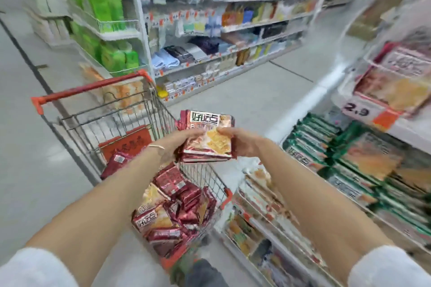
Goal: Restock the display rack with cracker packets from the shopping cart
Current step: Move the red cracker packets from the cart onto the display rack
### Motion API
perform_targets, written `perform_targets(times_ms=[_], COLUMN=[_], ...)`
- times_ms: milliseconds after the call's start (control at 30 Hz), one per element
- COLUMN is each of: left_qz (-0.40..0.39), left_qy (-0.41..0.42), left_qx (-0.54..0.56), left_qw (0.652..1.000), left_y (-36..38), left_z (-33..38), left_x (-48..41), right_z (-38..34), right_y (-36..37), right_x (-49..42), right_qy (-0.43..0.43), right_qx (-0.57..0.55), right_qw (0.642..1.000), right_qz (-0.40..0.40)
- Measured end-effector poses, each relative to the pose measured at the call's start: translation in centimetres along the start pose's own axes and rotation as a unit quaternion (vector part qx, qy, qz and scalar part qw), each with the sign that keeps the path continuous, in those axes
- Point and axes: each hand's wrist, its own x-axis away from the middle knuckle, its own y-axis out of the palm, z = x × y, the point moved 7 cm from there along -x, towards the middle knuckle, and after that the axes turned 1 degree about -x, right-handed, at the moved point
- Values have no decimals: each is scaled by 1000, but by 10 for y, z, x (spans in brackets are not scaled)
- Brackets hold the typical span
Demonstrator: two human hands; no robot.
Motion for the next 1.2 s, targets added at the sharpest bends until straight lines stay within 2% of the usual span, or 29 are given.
perform_targets(times_ms=[200,400,600,700,867,967,1033,1133,1200], left_qz=[-103,-195,-232,-212,-159,-191,-210,-240,-279], left_qy=[107,198,266,296,353,368,362,370,335], left_qx=[-60,-138,-164,-164,-175,-150,-140,-156,-135], left_qw=[987,951,921,917,905,898,898,884,889], left_y=[144,278,384,410,414,418,418,420,424], left_z=[116,235,322,340,348,353,353,352,349], left_x=[14,40,53,37,2,-3,-3,-5,0], right_z=[-53,-107,-145,-152,-146,-147,-150,-157,-155], right_y=[-120,-205,-281,-311,-346,-351,-347,-347,-352], right_x=[138,298,381,386,356,349,350,365,376], right_qy=[-95,-230,-321,-335,-321,-326,-316,-369,-390], right_qx=[44,25,29,20,29,25,71,152,142], right_qw=[982,944,888,876,871,869,872,822,801], right_qz=[160,234,327,346,371,371,366,407,431])
